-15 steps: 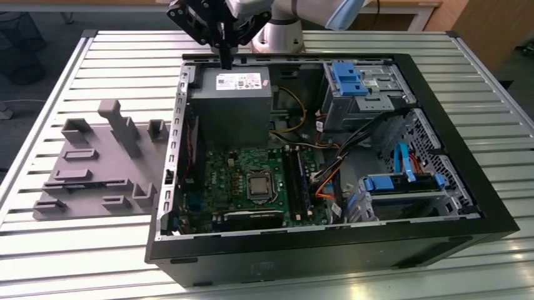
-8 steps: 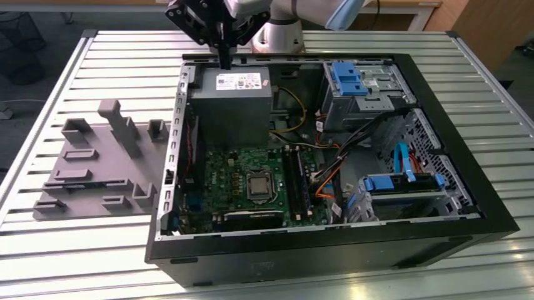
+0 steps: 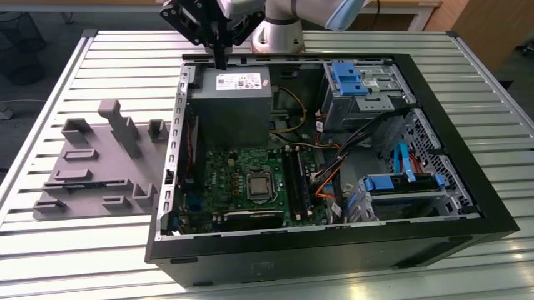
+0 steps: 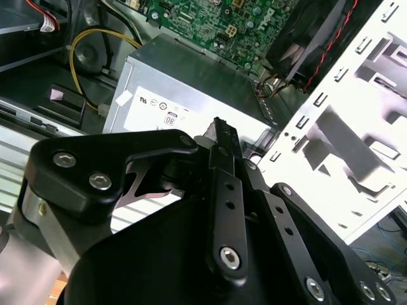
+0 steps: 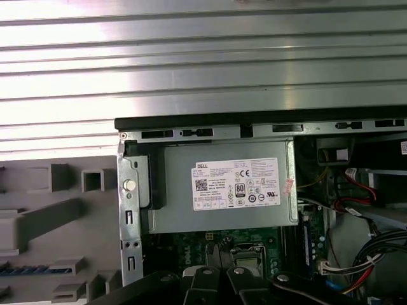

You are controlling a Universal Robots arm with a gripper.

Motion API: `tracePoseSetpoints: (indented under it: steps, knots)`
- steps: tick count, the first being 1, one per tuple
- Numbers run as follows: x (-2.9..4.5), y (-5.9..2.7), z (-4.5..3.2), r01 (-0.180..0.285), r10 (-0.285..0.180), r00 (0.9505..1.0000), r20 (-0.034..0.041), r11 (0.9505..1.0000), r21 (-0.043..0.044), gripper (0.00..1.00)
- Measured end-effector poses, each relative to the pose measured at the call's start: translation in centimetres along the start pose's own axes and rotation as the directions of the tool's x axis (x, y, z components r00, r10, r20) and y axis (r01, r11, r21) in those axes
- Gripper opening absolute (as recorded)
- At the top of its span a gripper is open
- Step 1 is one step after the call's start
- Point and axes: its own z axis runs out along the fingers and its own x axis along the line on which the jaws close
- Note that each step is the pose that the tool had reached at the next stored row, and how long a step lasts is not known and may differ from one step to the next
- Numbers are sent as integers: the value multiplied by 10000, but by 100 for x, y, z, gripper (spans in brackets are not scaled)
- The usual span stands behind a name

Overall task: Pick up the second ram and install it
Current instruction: 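Reach for the second ram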

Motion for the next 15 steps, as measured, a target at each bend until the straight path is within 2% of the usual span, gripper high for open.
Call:
tracePoseSetpoints:
  steps: [15]
  knots:
    - [98,-8,1,0,0,10000,0,10000,0,11]
